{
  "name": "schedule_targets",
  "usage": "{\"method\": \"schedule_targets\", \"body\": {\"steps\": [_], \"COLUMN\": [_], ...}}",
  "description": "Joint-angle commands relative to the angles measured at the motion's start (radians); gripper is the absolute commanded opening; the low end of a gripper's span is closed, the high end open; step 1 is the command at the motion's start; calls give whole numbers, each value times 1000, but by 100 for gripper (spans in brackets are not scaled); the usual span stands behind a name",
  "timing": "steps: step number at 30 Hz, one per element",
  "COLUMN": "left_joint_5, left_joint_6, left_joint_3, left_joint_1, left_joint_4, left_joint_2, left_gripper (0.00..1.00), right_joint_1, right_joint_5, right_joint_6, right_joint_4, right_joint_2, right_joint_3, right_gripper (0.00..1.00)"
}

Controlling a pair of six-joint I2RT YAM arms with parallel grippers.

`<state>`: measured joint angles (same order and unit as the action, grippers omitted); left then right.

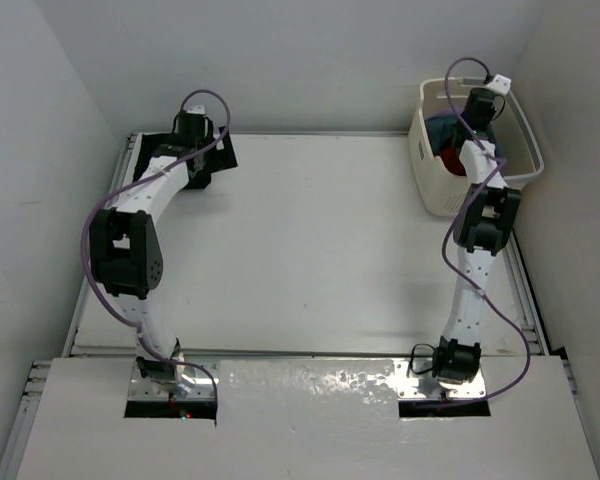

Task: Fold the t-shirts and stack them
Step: Grab crumpled tshirt from bin with the right arm, then move the tshirt to the center of the board

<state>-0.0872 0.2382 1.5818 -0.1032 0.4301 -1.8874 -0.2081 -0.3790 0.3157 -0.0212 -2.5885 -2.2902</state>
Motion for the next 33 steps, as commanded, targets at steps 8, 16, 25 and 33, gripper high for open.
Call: {"method": "schedule_targets", "body": {"steps": [8, 16, 25, 33], "left_joint_5": [92, 162, 92, -12], "left_joint_6": [35, 59, 76, 246], "left_joint_3": [-103, -239, -391, -459], "left_joint_1": [3, 3, 5, 4], "left_joint_4": [-149, -229, -274, -193], "left_joint_2": [171, 318, 505, 576], "left_gripper": [100, 100, 100, 100], "right_joint_1": [121, 197, 435, 427], "right_joint_5": [93, 808, 1321, 1100], "right_joint_6": [-220, -41, 276, 130], "right_joint_4": [-106, 18, -304, -16], "right_joint_2": [457, 731, 946, 984], "right_joint_3": [12, 21, 267, 500], "right_gripper": [0, 0, 0, 0]}}
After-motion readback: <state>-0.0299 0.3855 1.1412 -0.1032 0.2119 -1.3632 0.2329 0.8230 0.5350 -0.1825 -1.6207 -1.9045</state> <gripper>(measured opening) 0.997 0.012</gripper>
